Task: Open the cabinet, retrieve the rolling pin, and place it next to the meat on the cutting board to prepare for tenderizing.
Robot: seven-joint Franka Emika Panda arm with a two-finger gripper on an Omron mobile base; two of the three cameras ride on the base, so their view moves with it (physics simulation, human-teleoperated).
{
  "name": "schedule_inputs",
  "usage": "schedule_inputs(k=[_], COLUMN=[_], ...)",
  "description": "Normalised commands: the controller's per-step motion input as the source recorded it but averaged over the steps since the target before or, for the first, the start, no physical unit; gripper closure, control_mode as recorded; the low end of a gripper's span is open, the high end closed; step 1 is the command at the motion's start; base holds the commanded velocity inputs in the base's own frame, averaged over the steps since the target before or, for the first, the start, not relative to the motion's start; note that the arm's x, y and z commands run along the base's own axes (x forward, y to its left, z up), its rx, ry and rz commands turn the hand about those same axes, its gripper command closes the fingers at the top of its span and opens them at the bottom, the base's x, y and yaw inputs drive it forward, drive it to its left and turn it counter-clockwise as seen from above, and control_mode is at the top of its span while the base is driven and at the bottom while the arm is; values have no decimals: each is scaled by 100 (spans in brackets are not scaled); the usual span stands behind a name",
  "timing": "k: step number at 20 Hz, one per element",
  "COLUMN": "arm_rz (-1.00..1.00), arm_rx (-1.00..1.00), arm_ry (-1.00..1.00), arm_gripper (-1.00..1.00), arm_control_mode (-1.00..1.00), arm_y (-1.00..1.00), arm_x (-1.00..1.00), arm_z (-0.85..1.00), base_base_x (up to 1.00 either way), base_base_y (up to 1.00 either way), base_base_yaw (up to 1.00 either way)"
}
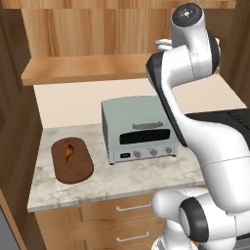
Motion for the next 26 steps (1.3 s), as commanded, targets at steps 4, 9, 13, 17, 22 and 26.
schedule_inputs(k=[4,9,13,17,22,26], arm_rz=[0,0,0,0,0,0], arm_rx=[-1,-1,-1,-5,-3,0], arm_ry=[0,0,0,-2,-1,0], arm_gripper=[-100,-100,-100,-100,-100,-100], arm_control_mode=[-100,-100,-100,-100,-100,-100], arm_y=[0,0,0,0,0,0], arm_x=[35,34,33,26,24,29], arm_z=[-2,-5,-9,-18,-15,-10], base_base_x=[0,0,0,0,0,0], base_base_y=[0,0,0,0,0,0], base_base_yaw=[0,0,0,0,0,0])
